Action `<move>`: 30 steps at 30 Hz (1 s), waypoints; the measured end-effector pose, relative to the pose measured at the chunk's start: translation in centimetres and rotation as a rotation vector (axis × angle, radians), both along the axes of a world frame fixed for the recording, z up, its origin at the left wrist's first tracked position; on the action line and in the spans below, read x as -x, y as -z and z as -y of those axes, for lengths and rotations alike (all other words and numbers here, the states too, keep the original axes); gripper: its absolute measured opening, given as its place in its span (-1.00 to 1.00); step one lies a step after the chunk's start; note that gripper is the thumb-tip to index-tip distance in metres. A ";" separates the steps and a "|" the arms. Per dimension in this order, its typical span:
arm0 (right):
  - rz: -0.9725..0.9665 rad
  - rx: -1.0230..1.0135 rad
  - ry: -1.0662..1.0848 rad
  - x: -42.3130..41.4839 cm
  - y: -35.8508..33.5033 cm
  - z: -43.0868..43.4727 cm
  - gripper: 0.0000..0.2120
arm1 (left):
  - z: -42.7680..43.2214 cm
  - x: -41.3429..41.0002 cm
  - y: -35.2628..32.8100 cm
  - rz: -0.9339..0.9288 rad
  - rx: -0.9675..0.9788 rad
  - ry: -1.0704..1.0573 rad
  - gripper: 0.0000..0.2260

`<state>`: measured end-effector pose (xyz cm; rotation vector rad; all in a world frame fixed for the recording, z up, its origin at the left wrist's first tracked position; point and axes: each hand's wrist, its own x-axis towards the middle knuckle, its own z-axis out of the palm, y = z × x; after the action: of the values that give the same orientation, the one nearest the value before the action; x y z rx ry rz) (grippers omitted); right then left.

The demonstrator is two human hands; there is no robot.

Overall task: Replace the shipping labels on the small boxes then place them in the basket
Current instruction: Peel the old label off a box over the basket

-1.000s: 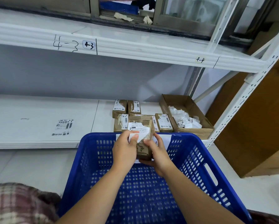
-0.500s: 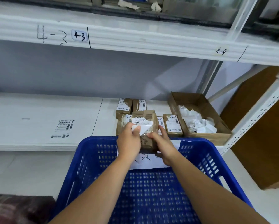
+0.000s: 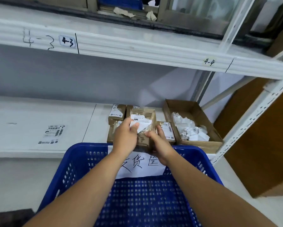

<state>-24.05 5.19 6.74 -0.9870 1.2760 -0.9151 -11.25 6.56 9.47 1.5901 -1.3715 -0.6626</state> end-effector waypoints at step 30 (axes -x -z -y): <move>-0.013 -0.028 -0.109 -1.8 0.9 -3.5 -0.24 | -3.4 -4.7 0.2 -0.831 -0.237 -0.136 -0.83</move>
<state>-22.22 8.65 5.88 -1.0316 1.2302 -0.8060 -6.58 9.93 9.24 1.3200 -0.5797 -1.2545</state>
